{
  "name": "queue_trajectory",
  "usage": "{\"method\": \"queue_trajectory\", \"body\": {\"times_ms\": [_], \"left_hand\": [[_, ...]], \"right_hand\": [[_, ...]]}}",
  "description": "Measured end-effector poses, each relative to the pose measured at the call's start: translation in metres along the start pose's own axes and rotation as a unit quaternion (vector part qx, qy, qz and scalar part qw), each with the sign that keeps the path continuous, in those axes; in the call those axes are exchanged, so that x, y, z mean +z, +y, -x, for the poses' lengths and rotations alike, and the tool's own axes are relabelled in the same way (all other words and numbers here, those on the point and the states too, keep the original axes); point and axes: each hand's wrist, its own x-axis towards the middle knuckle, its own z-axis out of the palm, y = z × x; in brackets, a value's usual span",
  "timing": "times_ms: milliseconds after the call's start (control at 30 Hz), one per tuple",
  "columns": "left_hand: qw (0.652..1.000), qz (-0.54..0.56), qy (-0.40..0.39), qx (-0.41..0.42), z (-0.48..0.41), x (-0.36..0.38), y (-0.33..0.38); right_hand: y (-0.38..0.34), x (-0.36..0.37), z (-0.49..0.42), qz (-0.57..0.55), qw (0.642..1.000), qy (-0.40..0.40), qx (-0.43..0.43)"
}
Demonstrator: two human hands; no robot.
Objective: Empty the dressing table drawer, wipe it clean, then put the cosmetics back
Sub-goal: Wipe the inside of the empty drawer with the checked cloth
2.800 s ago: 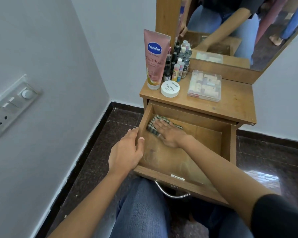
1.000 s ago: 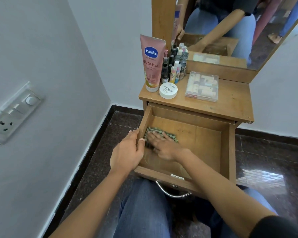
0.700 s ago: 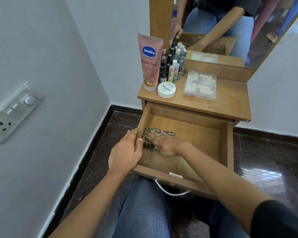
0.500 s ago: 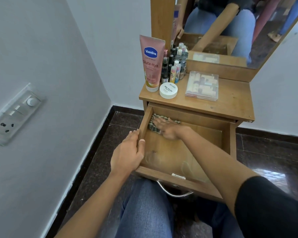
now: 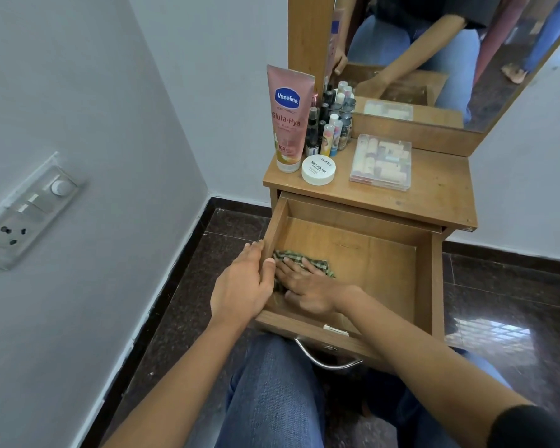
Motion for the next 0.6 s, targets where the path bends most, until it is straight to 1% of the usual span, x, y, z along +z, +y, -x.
{"method": "queue_trajectory", "body": {"times_ms": [167,433,600], "left_hand": [[1.0,0.003,-0.005,0.01,0.002,0.0,-0.001],[1.0,0.003,-0.01,0.006,0.003,-0.002,0.0],[1.0,0.004,-0.007,-0.002,0.002,-0.003,0.0]], "right_hand": [[0.021,-0.014,-0.003,0.018,1.0,0.004,-0.017],[0.055,-0.044,-0.029,0.003,0.997,0.022,0.073],[0.049,-0.046,-0.027,-0.009,0.995,0.035,0.098]]}}
